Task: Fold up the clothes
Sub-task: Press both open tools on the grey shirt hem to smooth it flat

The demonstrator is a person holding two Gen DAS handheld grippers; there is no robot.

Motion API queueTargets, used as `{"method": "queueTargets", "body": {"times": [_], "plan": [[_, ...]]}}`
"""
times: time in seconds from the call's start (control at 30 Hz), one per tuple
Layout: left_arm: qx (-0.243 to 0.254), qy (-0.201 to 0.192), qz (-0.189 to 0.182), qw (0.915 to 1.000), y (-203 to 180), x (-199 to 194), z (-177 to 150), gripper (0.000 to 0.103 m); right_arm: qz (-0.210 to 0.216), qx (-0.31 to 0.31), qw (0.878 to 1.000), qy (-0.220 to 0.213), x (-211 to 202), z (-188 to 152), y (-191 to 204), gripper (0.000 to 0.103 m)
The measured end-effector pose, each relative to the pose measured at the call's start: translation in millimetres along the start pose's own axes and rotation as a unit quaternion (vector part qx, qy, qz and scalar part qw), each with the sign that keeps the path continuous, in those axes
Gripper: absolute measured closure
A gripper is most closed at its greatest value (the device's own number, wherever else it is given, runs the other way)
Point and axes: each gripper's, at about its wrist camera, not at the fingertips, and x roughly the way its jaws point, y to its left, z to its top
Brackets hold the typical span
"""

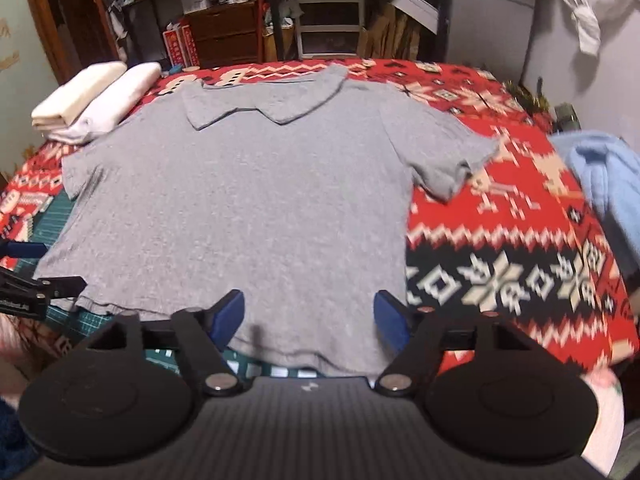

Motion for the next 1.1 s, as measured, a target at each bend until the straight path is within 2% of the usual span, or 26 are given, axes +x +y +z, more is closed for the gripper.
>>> {"method": "queueTargets", "body": {"times": [0.17, 0.27, 0.5, 0.73, 1.1], "plan": [[0.000, -0.004, 0.000, 1.0000, 0.4, -0.6, -2.0, 0.000, -0.002, 0.003, 1.000, 0.027, 21.7, -2.8, 9.1, 0.015], [0.000, -0.006, 0.000, 1.0000, 0.9, -0.8, -2.4, 0.000, -0.020, -0.012, 0.999, 0.031, 28.5, -11.7, 12.5, 0.000], [0.001, -0.009, -0.001, 1.0000, 0.6, -0.6, -3.1, 0.000, -0.039, -0.007, 0.999, 0.025, 26.3, -21.8, 14.3, 0.000], [0.004, -0.030, -0.004, 0.9995, 0.8, -2.9, -9.3, 0.000, -0.033, -0.014, 0.999, 0.011, 24.7, -25.6, 13.0, 0.000], [-0.002, -0.031, -0.001, 0.9995, 0.0, -3.1, -10.0, 0.000, -0.032, -0.017, 0.999, 0.002, 25.2, -27.6, 12.7, 0.000]]}}
